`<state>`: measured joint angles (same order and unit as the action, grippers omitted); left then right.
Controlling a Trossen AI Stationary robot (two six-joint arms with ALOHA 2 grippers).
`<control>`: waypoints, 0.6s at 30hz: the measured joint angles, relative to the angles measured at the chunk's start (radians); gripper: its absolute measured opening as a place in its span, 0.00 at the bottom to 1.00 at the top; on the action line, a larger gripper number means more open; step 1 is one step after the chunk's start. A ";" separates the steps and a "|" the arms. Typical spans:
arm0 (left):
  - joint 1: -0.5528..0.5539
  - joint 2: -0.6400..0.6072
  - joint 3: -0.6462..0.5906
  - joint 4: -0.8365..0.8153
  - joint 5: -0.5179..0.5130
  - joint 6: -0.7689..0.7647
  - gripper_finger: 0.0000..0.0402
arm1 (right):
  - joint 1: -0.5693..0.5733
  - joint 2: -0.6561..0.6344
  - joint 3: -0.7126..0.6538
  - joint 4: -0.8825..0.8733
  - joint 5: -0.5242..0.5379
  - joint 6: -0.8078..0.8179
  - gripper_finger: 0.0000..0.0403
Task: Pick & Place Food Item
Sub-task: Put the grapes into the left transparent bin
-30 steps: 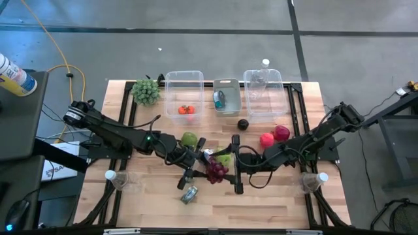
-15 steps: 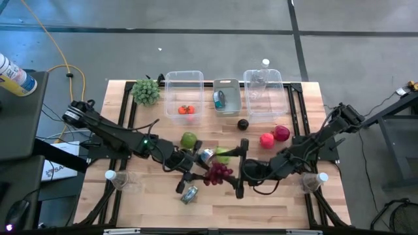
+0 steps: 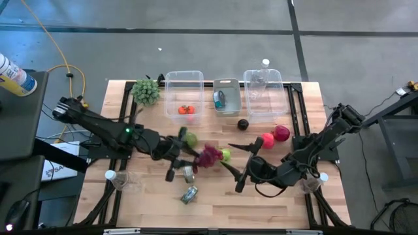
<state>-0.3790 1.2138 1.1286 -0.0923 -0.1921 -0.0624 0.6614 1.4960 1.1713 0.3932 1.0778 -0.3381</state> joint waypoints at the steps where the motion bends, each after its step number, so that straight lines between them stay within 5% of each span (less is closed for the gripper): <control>1: 0.007 -0.017 0.000 -0.034 -0.019 -0.008 0.28 | 0.005 0.000 0.000 -0.008 0.005 0.015 0.71; 7: 0.077 -0.120 0.000 -0.210 -0.069 -0.035 0.28 | 0.028 0.000 0.000 -0.106 0.000 0.136 0.71; 18: 0.333 -0.202 -0.030 -0.460 -0.073 -0.119 0.28 | 0.039 0.000 0.000 -0.534 -0.067 0.621 0.70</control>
<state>-0.0456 1.0115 1.0984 -0.5520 -0.2649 -0.1811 0.7003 1.4960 1.1713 -0.1412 1.0110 0.2825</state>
